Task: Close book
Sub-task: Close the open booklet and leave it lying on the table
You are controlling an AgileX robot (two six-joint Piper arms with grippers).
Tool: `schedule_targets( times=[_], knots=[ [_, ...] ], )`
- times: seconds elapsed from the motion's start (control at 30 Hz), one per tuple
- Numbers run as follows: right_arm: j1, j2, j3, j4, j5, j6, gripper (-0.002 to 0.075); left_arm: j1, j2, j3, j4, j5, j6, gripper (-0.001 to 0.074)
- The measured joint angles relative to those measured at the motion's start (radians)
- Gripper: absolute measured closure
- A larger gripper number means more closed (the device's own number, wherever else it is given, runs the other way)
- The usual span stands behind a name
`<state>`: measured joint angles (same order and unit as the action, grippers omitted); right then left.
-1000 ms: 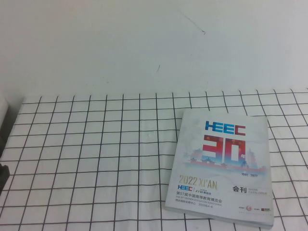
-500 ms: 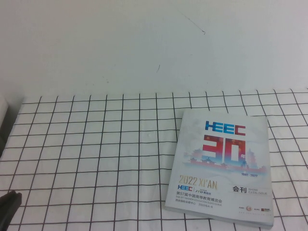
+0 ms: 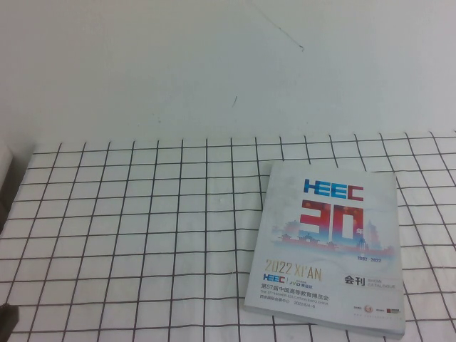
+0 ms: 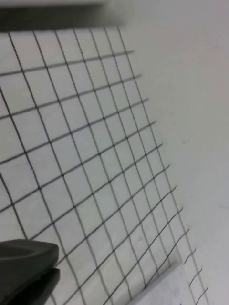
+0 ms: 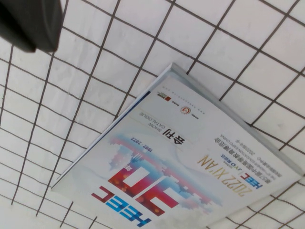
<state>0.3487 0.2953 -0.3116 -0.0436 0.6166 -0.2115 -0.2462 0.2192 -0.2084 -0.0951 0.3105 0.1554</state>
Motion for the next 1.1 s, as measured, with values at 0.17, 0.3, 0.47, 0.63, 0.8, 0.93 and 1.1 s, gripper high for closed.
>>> schedule_targets(
  times=[0.17,0.3,0.47,0.63,0.8,0.93,1.1],
  knots=[
    [0.000,0.000,0.000,0.004,0.002,0.000,0.0729,0.104,-0.150,0.060,0.050,-0.001,-0.018,0.0737],
    [0.000,0.000,0.000,0.007,0.002,0.000,0.0729,0.157,-0.224,0.117,0.055,0.006,-0.020,0.0737],
    [0.000,0.000,0.000,0.009,0.002,0.000,0.0729,0.163,-0.231,0.216,0.019,0.004,-0.033,0.0737],
    [0.000,0.000,0.000,0.009,0.002,0.000,0.0729,0.163,-0.233,0.224,0.006,0.014,-0.038,0.0737],
    [0.000,0.000,0.000,0.011,0.002,0.000,0.0729,0.163,-0.233,0.224,0.006,0.014,-0.089,0.0737],
    [0.000,0.000,0.000,0.011,0.002,0.000,0.0729,0.163,-0.233,0.224,0.006,0.014,-0.144,0.0737],
    [0.000,0.000,0.000,0.011,0.002,0.000,0.0729,0.167,-0.233,0.224,0.006,0.014,-0.173,0.0737]
  ],
)
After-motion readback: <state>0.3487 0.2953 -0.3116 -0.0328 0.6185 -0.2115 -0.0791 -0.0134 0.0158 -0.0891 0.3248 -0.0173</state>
